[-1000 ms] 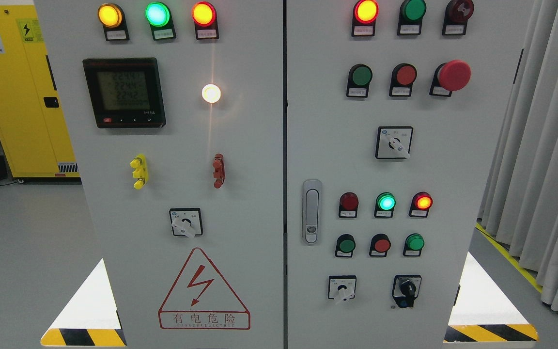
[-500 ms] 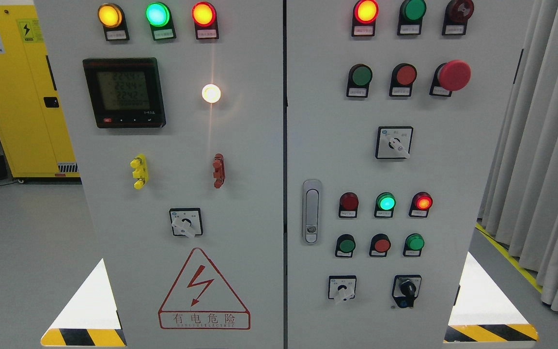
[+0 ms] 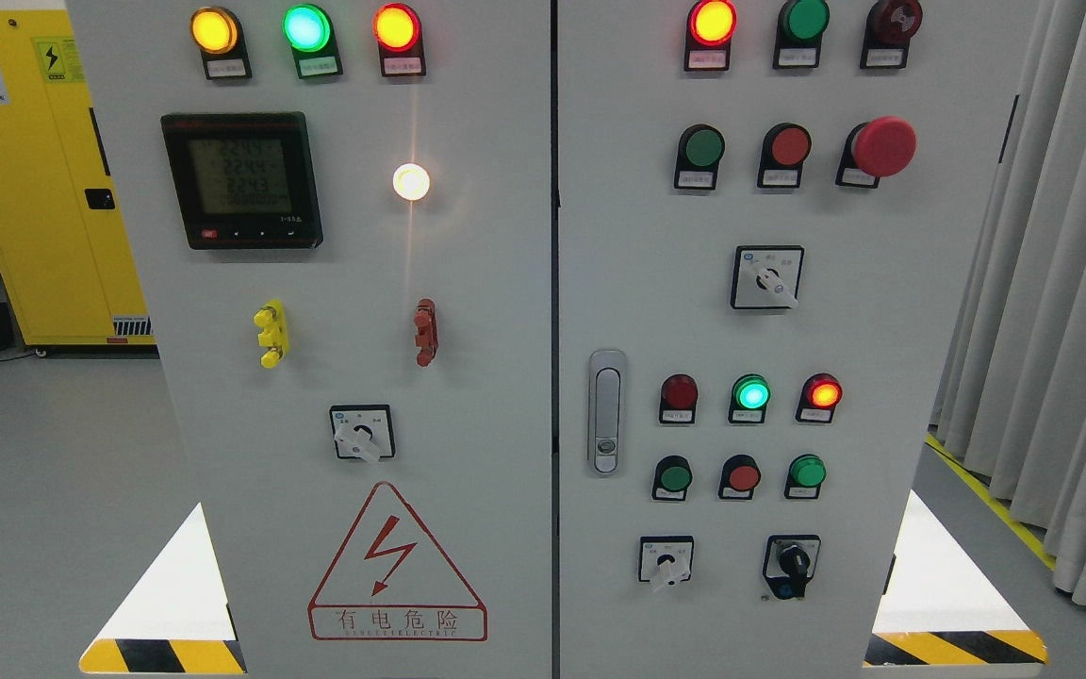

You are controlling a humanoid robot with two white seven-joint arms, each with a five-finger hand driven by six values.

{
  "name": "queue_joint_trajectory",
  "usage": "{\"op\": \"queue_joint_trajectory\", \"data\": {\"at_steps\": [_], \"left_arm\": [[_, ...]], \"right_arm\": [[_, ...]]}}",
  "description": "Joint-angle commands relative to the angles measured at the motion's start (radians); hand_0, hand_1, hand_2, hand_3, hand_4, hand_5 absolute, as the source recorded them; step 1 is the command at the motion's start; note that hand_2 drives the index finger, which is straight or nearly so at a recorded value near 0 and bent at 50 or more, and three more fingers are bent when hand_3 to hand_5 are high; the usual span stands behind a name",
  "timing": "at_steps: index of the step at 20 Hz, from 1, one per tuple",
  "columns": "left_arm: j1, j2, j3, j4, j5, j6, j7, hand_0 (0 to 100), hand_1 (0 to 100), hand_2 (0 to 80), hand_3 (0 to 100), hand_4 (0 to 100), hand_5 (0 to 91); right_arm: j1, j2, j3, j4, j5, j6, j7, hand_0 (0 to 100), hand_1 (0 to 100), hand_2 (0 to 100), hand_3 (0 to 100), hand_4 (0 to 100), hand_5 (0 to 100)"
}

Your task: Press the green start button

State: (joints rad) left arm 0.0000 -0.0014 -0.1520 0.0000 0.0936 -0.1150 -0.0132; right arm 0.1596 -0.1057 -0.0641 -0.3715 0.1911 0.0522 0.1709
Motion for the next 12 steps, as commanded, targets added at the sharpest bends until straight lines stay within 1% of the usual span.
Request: {"op": "queue_joint_trajectory", "data": {"at_steps": [1, 5, 7, 8, 10, 11, 12], "left_arm": [[-0.026, -0.028, 0.0, -0.025, 0.0, 0.002, -0.001, 12, 56, 0.0, 0, 0, 0.0], [-0.026, -0.034, 0.0, -0.025, 0.0, 0.002, -0.001, 12, 56, 0.0, 0, 0, 0.0], [-0.026, -0.034, 0.0, -0.025, 0.0, 0.0, -0.001, 12, 56, 0.0, 0, 0, 0.0], [-0.026, -0.037, 0.0, -0.025, 0.0, 0.002, -0.001, 12, 56, 0.0, 0, 0, 0.0], [-0.026, -0.054, 0.002, -0.02, 0.0, 0.0, -0.001, 12, 56, 0.0, 0, 0, 0.0], [-0.026, -0.054, 0.0, -0.02, 0.0, 0.002, -0.001, 12, 56, 0.0, 0, 0, 0.0], [-0.026, -0.057, 0.0, -0.022, 0.0, 0.0, -0.001, 12, 56, 0.0, 0, 0, 0.0]], "right_arm": [[0.083, 0.001, 0.032, -0.462, 0.001, -0.002, 0.002, 19, 39, 0, 0, 0, 0], [0.094, 0.0, 0.043, -0.651, 0.004, -0.002, 0.001, 19, 40, 0, 0, 0, 0], [0.089, -0.009, 0.043, -0.736, 0.008, -0.002, 0.002, 19, 41, 0, 0, 0, 0], [0.087, -0.011, 0.043, -0.776, 0.008, -0.003, 0.004, 19, 42, 0, 0, 2, 0], [0.086, -0.022, 0.041, -0.861, 0.008, -0.012, 0.007, 20, 43, 0, 6, 9, 0], [0.086, -0.037, 0.041, -0.9, 0.008, -0.032, 0.007, 20, 43, 0, 7, 10, 0], [0.09, -0.052, 0.043, -0.934, 0.013, -0.058, 0.005, 20, 44, 0, 16, 18, 7]]}}
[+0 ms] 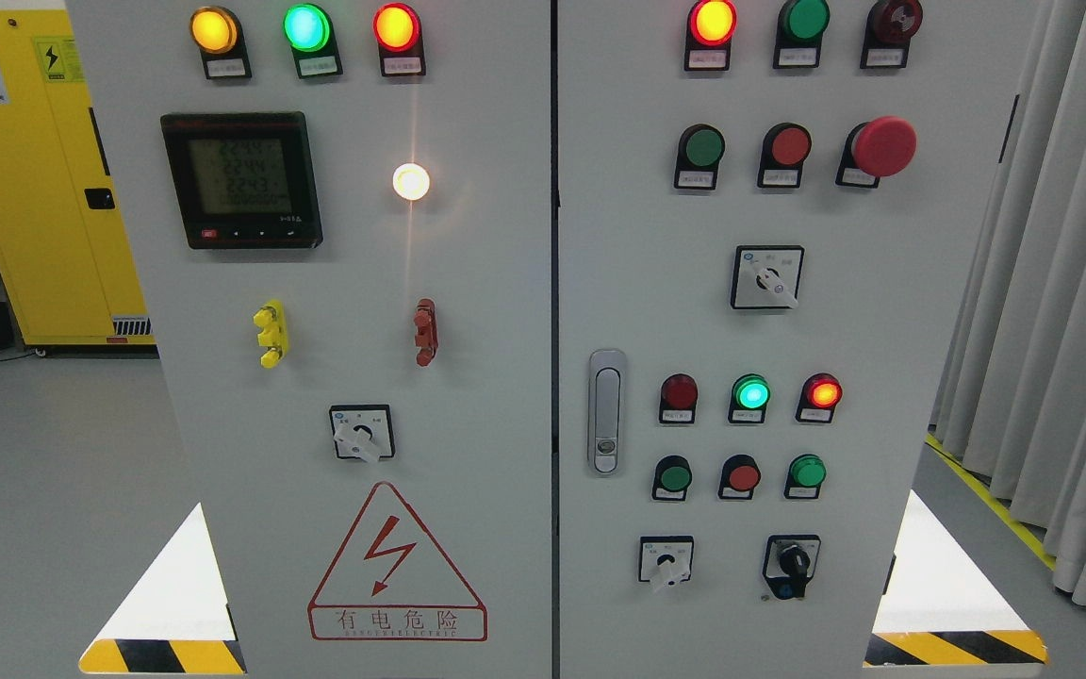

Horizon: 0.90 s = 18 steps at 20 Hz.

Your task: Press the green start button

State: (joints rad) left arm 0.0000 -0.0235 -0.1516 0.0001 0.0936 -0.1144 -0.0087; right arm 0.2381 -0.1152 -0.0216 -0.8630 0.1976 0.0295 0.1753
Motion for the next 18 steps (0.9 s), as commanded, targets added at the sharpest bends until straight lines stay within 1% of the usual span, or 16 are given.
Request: {"op": "queue_joint_trajectory", "data": {"at_steps": [1, 2, 3, 4, 5, 6, 7, 9, 11, 12, 14, 18], "left_arm": [[-0.026, -0.044, 0.0, -0.022, 0.0, 0.001, -0.005, 12, 56, 0.0, 0, 0, 0.0], [-0.026, -0.052, 0.0, -0.022, 0.0, 0.001, -0.005, 12, 56, 0.0, 0, 0, 0.0], [-0.026, -0.055, 0.0, -0.022, 0.0, 0.001, -0.005, 12, 56, 0.0, 0, 0, 0.0], [-0.026, -0.058, 0.0, -0.023, 0.0, -0.001, -0.004, 12, 56, 0.0, 0, 0, 0.0], [-0.026, -0.065, 0.0, -0.023, 0.0, 0.001, -0.005, 12, 56, 0.0, 0, 0, 0.0], [-0.026, -0.07, 0.0, -0.023, 0.0, 0.001, -0.005, 12, 56, 0.0, 0, 0, 0.0], [-0.026, -0.073, 0.0, -0.023, 0.0, 0.001, -0.005, 12, 56, 0.0, 0, 0, 0.0], [-0.026, -0.075, 0.0, -0.025, 0.0, 0.001, -0.005, 12, 56, 0.0, 0, 0, 0.0], [-0.026, -0.076, -0.002, -0.025, 0.0, -0.001, -0.005, 12, 56, 0.0, 0, 0, 0.0], [-0.026, -0.076, -0.002, -0.025, 0.0, -0.001, -0.005, 12, 56, 0.0, 0, 0, 0.0], [-0.025, -0.081, -0.002, -0.026, 0.0, -0.001, -0.005, 12, 56, 0.0, 0, 0, 0.0], [-0.026, -0.082, -0.003, -0.028, -0.002, -0.001, -0.005, 12, 56, 0.0, 0, 0, 0.0]], "right_arm": [[0.015, -0.05, 0.002, -0.474, 0.029, -0.064, 0.001, 20, 45, 0, 19, 22, 11], [0.016, -0.052, 0.002, -0.505, 0.075, -0.098, 0.001, 20, 45, 0, 19, 22, 11], [0.017, -0.052, 0.002, -0.531, 0.135, -0.14, 0.001, 20, 45, 0, 23, 28, 16], [0.017, -0.047, 0.0, -0.557, 0.191, -0.186, 0.001, 20, 45, 0, 24, 29, 18], [0.018, -0.043, 0.0, -0.588, 0.236, -0.233, 0.0, 20, 45, 0, 27, 33, 22], [0.021, -0.043, 0.002, -0.623, 0.268, -0.265, 0.0, 20, 46, 0, 28, 34, 23], [0.027, -0.043, 0.002, -0.666, 0.291, -0.284, 0.0, 21, 46, 0, 30, 36, 25], [0.044, -0.043, 0.008, -0.755, 0.318, -0.299, 0.001, 21, 46, 0, 32, 38, 27], [0.052, -0.047, 0.035, -0.832, 0.339, -0.313, 0.004, 21, 47, 0, 33, 39, 29], [0.055, -0.049, 0.043, -0.869, 0.354, -0.322, 0.013, 21, 47, 0, 35, 41, 31], [0.061, -0.049, 0.043, -0.931, 0.41, -0.345, 0.033, 21, 48, 0, 37, 42, 32], [0.043, -0.046, 0.035, -1.034, 0.518, -0.382, 0.036, 20, 50, 0, 40, 46, 36]]}}
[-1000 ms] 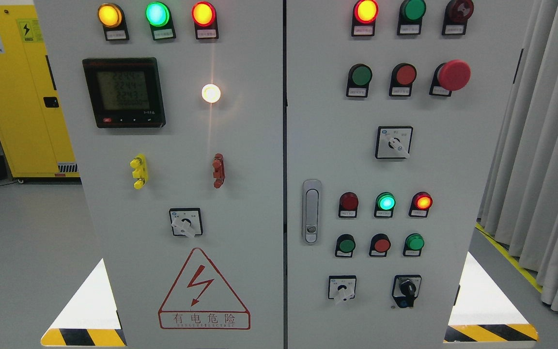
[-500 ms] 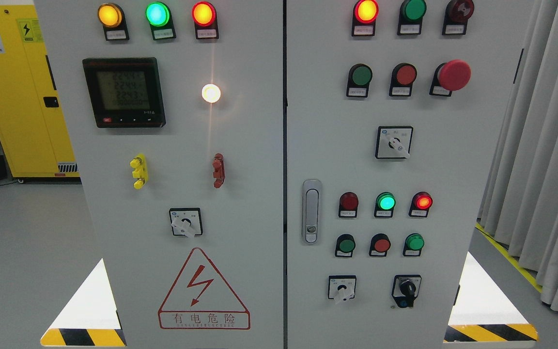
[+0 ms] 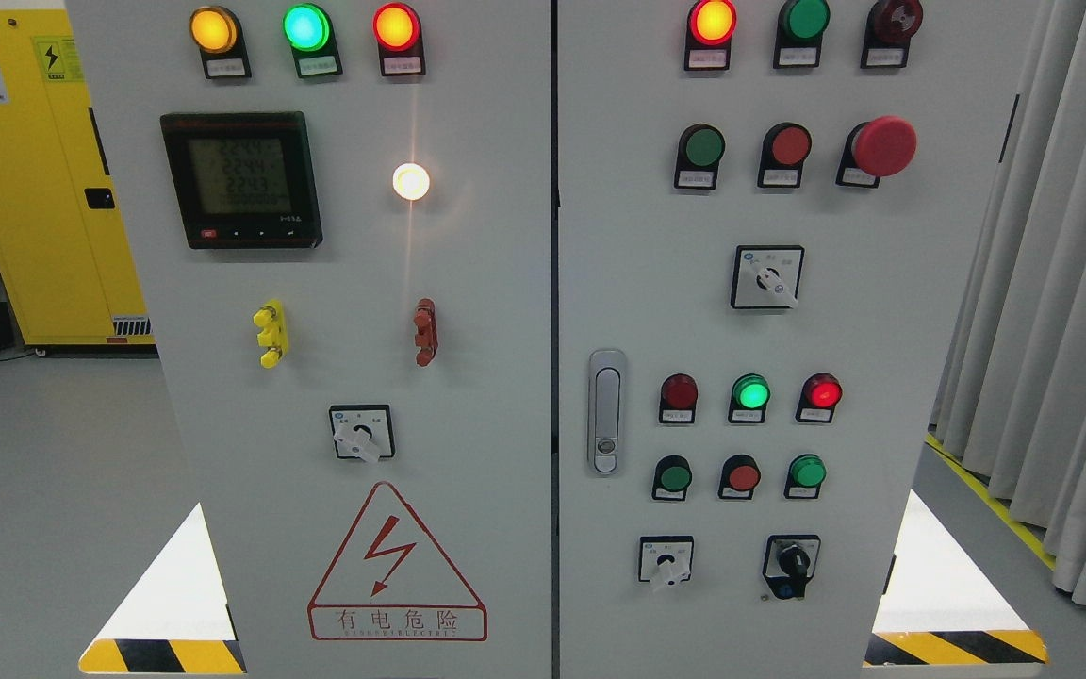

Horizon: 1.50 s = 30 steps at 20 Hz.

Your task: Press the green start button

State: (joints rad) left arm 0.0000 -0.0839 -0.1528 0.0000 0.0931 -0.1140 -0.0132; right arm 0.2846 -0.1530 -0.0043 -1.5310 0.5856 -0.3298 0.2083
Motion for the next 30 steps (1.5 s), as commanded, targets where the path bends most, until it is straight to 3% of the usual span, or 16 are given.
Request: {"op": "queue_joint_trajectory", "data": {"at_steps": [1, 4, 5, 7, 10, 12, 14, 20, 24, 27, 30], "left_arm": [[-0.026, -0.022, -0.002, -0.026, -0.001, 0.0, -0.001, 12, 56, 0.0, 0, 0, 0.0], [-0.026, -0.022, -0.002, -0.028, -0.001, 0.0, -0.001, 12, 56, 0.0, 0, 0, 0.0], [-0.026, -0.022, -0.002, -0.028, -0.001, -0.001, -0.001, 12, 56, 0.0, 0, 0, 0.0], [-0.026, -0.022, -0.002, -0.028, -0.001, -0.001, -0.001, 12, 56, 0.0, 0, 0, 0.0], [-0.026, -0.022, -0.002, -0.028, -0.001, 0.0, -0.001, 12, 56, 0.0, 0, 0, 0.0], [-0.026, -0.022, -0.002, -0.026, -0.001, -0.001, -0.001, 12, 56, 0.0, 0, 0, 0.0], [-0.026, -0.022, -0.002, -0.028, -0.001, -0.001, -0.001, 12, 56, 0.0, 0, 0, 0.0], [-0.026, -0.022, -0.002, -0.028, -0.001, -0.001, -0.001, 12, 56, 0.0, 0, 0, 0.0], [-0.026, -0.022, -0.002, -0.028, -0.001, -0.001, -0.001, 12, 56, 0.0, 0, 0, 0.0], [-0.026, -0.022, -0.002, -0.028, -0.001, 0.0, -0.001, 12, 56, 0.0, 0, 0, 0.0], [-0.026, -0.022, -0.002, -0.028, -0.001, -0.001, -0.001, 12, 56, 0.0, 0, 0, 0.0]], "right_arm": [[-0.016, -0.007, 0.018, -0.394, 0.147, -0.025, 0.003, 20, 51, 0, 42, 49, 38], [-0.07, -0.008, 0.015, -0.446, 0.189, -0.026, 0.003, 21, 53, 0, 48, 54, 44], [-0.094, -0.008, 0.015, -0.454, 0.207, -0.026, 0.002, 22, 55, 0, 58, 60, 48], [-0.162, -0.01, 0.013, -0.459, 0.246, -0.028, 0.003, 24, 56, 0, 61, 63, 50], [-0.269, -0.011, 0.013, -0.46, 0.301, -0.032, 0.006, 27, 58, 0, 73, 72, 61], [-0.324, -0.01, 0.013, -0.46, 0.329, -0.032, 0.032, 28, 59, 0, 76, 75, 64], [-0.375, -0.007, 0.013, -0.46, 0.332, -0.032, 0.052, 30, 60, 0, 78, 78, 67], [-0.478, -0.006, 0.015, -0.446, 0.373, -0.029, 0.057, 33, 61, 0, 77, 82, 72], [-0.515, -0.005, 0.024, -0.436, 0.408, -0.029, 0.057, 35, 61, 0, 78, 83, 76], [-0.529, -0.005, 0.027, -0.419, 0.428, -0.028, 0.098, 36, 63, 0, 76, 84, 78], [-0.529, -0.003, 0.029, -0.394, 0.43, -0.028, 0.102, 38, 63, 0, 75, 84, 78]]}}
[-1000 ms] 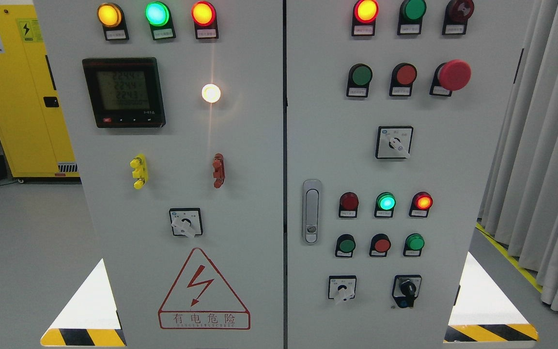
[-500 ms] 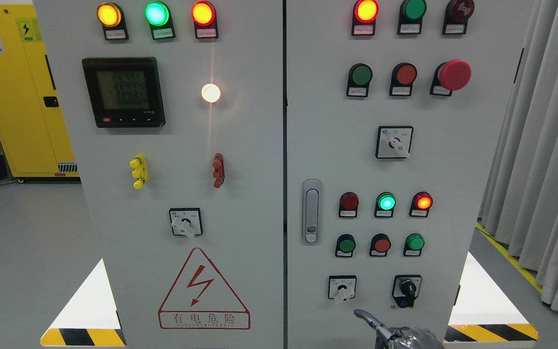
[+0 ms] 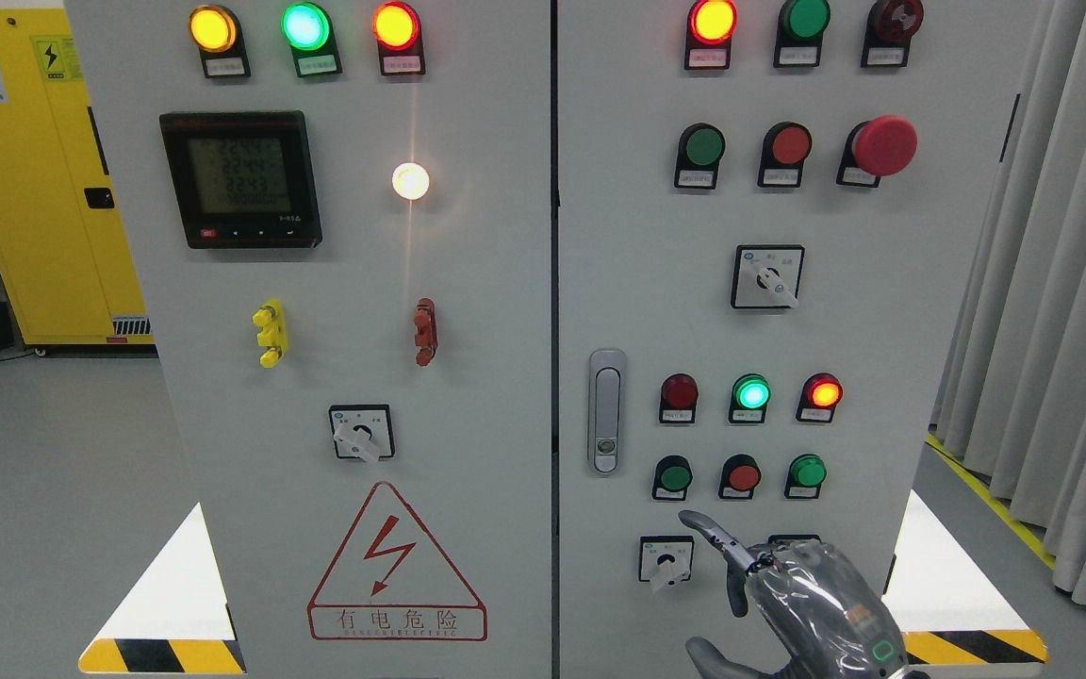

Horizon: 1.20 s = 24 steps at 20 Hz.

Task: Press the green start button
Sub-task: 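Raise the right hand toward the lower row of push buttons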

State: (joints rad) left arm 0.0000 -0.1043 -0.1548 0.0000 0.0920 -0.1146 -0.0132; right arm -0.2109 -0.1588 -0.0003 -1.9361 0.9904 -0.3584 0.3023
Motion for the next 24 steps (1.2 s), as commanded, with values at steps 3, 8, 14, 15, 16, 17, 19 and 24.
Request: {"op": "queue_joint_trajectory", "data": {"at_steps": [3, 8, 14, 15, 16, 17, 19, 24], "left_arm": [[-0.026, -0.002, 0.001, -0.028, 0.0, 0.0, -0.001, 12, 56, 0.0, 0, 0, 0.0], [-0.026, -0.002, 0.0, -0.028, 0.0, 0.0, -0.001, 12, 56, 0.0, 0, 0, 0.0], [-0.026, -0.002, 0.001, -0.026, 0.0, 0.0, -0.001, 12, 56, 0.0, 0, 0, 0.0], [-0.025, -0.002, 0.001, -0.028, 0.0, 0.0, -0.001, 12, 56, 0.0, 0, 0, 0.0], [-0.026, -0.002, 0.0, -0.028, 0.0, 0.0, -0.001, 12, 56, 0.0, 0, 0, 0.0], [-0.026, -0.002, 0.001, -0.028, 0.0, 0.001, -0.001, 12, 56, 0.0, 0, 0, 0.0], [-0.026, -0.002, 0.0, -0.028, 0.0, 0.0, -0.001, 12, 56, 0.0, 0, 0, 0.0], [-0.026, -0.002, 0.0, -0.026, 0.0, 0.0, -0.001, 12, 56, 0.0, 0, 0, 0.0]], "right_arm": [[-0.035, 0.002, 0.023, 0.035, 0.025, 0.004, 0.008, 39, 63, 0, 75, 84, 78], [-0.051, 0.014, 0.025, 0.084, 0.024, 0.007, 0.008, 40, 63, 0, 75, 83, 78], [-0.07, 0.028, 0.023, 0.143, 0.024, 0.009, 0.008, 41, 63, 0, 73, 81, 77], [-0.073, 0.028, 0.023, 0.146, 0.024, 0.009, 0.008, 41, 63, 0, 73, 81, 76], [-0.079, 0.031, 0.023, 0.149, 0.024, 0.009, 0.008, 41, 63, 0, 72, 81, 76], [-0.082, 0.034, 0.023, 0.155, 0.024, 0.009, 0.008, 41, 63, 0, 72, 81, 76], [-0.087, 0.035, 0.023, 0.158, 0.024, 0.009, 0.008, 41, 63, 0, 72, 81, 76], [-0.099, 0.036, 0.025, 0.157, 0.024, 0.01, 0.009, 42, 62, 0, 72, 80, 75]]}}
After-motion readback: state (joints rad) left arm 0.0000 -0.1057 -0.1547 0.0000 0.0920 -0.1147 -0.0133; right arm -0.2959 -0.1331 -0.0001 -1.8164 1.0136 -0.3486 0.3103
